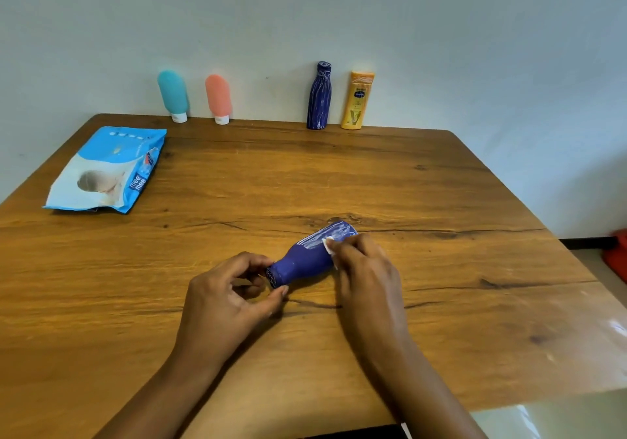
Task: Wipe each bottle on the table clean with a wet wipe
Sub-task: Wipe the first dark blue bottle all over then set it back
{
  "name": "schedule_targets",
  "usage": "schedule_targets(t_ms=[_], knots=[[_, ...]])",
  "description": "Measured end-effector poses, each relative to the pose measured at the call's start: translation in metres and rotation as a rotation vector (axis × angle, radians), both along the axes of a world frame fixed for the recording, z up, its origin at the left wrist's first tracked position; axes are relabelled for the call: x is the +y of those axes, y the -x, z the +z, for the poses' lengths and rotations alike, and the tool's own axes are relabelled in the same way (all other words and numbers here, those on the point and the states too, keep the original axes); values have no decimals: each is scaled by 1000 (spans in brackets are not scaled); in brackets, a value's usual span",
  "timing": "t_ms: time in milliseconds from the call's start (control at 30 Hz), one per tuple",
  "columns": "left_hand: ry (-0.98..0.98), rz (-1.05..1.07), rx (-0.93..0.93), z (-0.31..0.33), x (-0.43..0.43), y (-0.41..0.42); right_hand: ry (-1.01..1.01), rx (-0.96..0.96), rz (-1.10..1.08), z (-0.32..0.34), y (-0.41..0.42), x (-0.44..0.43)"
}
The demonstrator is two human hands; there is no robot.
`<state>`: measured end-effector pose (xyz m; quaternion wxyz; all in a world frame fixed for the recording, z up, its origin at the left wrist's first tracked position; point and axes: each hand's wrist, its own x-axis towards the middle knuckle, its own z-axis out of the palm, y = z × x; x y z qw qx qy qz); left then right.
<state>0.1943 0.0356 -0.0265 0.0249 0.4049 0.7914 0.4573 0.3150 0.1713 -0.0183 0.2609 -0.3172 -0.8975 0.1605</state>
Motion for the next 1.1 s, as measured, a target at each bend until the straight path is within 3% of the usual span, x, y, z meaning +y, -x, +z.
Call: schedule_targets(t_ms=[167, 367, 567, 733, 900, 1100], knots=[[1, 16, -49, 0, 1, 1, -70, -57, 168, 2, 1, -30], [-1, 8, -35, 1, 1, 0, -44, -57, -117, -1, -2, 35], [31, 21, -54, 1, 1, -1, -90, -149, 98, -1, -4, -17], [18, 22, -71, 0, 2, -1, -30, -67, -106, 2, -7, 33], [35, 28, -88, 0, 2, 0, -84, -135, 133, 2, -3, -21], [12, 27, -100, -1, 3, 0, 25, -26, -101, 3, -3, 42]])
